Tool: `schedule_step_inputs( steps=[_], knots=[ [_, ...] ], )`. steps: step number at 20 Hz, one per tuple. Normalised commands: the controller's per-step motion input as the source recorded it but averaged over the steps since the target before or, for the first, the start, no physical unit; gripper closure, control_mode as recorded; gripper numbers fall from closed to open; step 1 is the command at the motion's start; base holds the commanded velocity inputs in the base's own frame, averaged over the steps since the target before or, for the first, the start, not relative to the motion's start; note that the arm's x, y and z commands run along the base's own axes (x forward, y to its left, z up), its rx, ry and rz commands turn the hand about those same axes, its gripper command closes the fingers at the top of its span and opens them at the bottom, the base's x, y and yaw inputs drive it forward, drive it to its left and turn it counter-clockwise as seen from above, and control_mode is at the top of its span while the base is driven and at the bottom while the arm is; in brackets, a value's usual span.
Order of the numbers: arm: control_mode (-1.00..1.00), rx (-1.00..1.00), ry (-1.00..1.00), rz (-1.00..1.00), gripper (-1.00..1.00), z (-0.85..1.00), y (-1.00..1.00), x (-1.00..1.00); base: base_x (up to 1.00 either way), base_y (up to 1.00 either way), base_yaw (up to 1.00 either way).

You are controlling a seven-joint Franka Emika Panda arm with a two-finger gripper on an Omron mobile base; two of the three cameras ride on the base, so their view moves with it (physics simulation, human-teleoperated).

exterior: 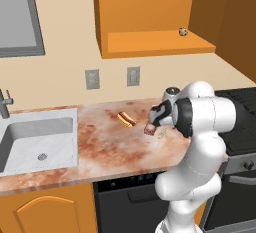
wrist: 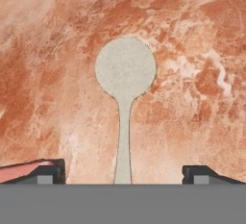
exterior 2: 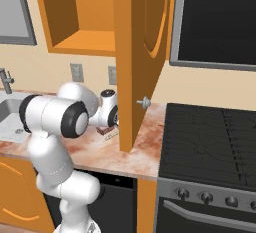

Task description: Pick the bar soap and dish brush from the cabinet and place them on the counter.

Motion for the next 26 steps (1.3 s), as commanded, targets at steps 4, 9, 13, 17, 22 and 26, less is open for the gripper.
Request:
schedule_step_inputs(
  steps=[4, 9, 13, 17, 22, 26],
  knots=[
    [-1.00, 0.03, 0.00, 0.05, -1.00, 0.27, -0.04, -0.14, 0.00, 0.00, 0.00],
    [-1.00, 0.02, -0.02, 0.05, -1.00, 0.29, 0.00, -0.15, 0.00, 0.00, 0.00],
    [-1.00, 0.00, 0.00, 0.05, -1.00, 0.37, 0.00, -0.11, 0.00, 0.00, 0.00],
    [-1.00, 0.00, -0.01, 0.05, -1.00, 0.39, 0.00, -0.13, 0.00, 0.00, 0.00],
    [-1.00, 0.00, -0.04, 0.06, -1.00, 0.35, 0.01, -0.18, 0.00, 0.00, 0.00],
    [-1.00, -0.01, -0.05, 0.06, -1.00, 0.26, 0.03, -0.24, 0.00, 0.00, 0.00]
  ],
)
